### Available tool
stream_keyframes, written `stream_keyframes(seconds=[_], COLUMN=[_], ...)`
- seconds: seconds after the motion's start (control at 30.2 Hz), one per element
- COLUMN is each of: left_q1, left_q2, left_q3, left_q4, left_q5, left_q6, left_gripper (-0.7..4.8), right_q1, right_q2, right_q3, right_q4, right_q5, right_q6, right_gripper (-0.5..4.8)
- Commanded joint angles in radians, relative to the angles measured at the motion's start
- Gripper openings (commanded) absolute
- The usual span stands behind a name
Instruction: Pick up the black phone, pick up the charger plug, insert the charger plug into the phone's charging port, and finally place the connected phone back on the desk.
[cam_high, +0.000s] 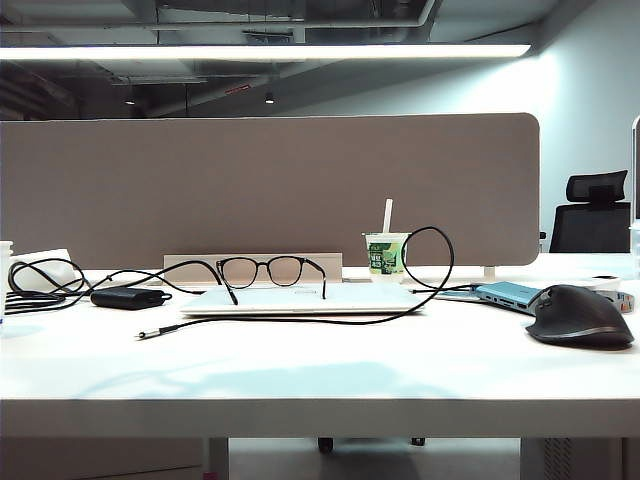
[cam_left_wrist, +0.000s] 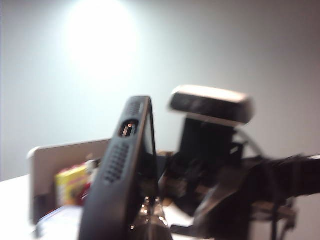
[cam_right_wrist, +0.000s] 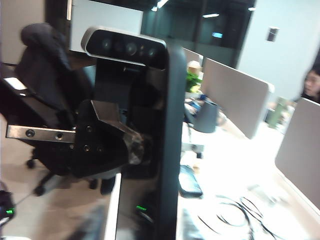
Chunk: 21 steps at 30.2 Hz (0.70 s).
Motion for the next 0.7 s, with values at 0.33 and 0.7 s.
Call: stream_keyframes(seconds=[0.33, 0.7], left_q1=[0.093, 0.093], left_q2=[-0.068, -0.112], left_q3=[0.005, 0.005], left_q4=[-0.487, -0.718], left_q5=[-0.163, -0.288], left_q6=[0.369, 0.532], left_gripper=[-0.06, -0.07], right_q1=[-0.083, -0.089], right_q2=[-0.043, 0.061], right_q3=[0.005, 0.003], right_q4=[-0.303, -0.604], right_q5=[0.430, 0.806], right_q6=[-0.009, 0.232], right_gripper=[2.62, 2.62])
